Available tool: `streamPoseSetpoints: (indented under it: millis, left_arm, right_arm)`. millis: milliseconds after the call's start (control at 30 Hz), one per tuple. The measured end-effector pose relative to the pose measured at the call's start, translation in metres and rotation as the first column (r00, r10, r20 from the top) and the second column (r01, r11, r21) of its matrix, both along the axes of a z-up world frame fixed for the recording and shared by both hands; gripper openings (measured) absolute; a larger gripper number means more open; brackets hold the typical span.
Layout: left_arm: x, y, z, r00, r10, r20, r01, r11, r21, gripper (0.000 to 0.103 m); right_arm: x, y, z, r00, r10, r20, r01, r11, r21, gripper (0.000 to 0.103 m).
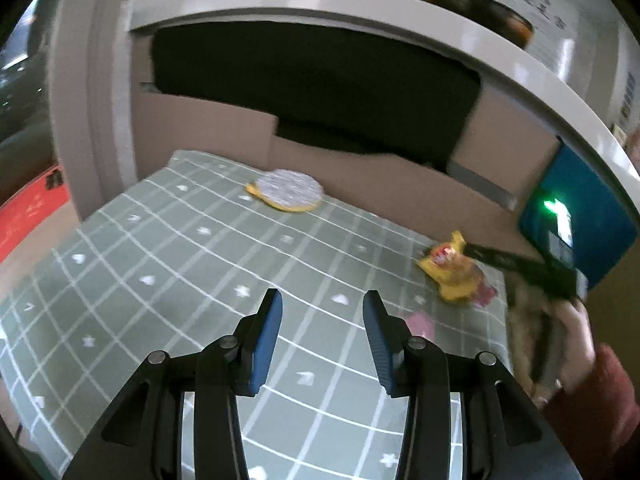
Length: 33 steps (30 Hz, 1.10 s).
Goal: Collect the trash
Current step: 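Move both open tools back over the yellow snack bags on the table, then grasp the yellow snack bag with the right tool while the left tool grasps the pink spoon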
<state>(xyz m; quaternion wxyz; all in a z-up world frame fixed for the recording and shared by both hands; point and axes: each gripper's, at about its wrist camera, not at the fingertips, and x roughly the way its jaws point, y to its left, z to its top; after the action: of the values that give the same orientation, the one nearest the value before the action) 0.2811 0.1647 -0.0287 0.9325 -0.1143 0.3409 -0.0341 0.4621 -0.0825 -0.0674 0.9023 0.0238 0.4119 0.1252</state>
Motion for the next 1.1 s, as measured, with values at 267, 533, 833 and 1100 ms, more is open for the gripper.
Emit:
streamPoseSetpoints:
  millis: [267,533,833,1100]
  left_arm:
    - [-0.004,-0.024,-0.019,0.994,-0.105,-0.038,0.104,0.994,-0.022,0.043]
    - [-0.006,-0.043,-0.037,0.984,-0.157,-0.08,0.152,0.986,-0.068,0.043]
    - [0.03,-0.091,-0.063,0.963,-0.2,-0.181,0.189,0.979,-0.076,0.043]
    - [0.078,-0.107,-0.083,0.966,-0.082,-0.245,0.075,0.996,-0.037,0.043]
  right_arm:
    - [-0.012,0.0,-0.04,0.98,0.109,-0.165,-0.096,0.992,0.083,0.039]
    - [-0.093,0.005,-0.034,0.972,0.188,-0.14,-0.169,0.976,0.133,0.039]
    - [-0.116,-0.055,0.032,0.994,0.006,0.105,-0.017,0.994,0.103,0.04]
    - [-0.126,-0.06,0.028,0.993,0.008,0.121,-0.019,0.996,0.085,0.04]
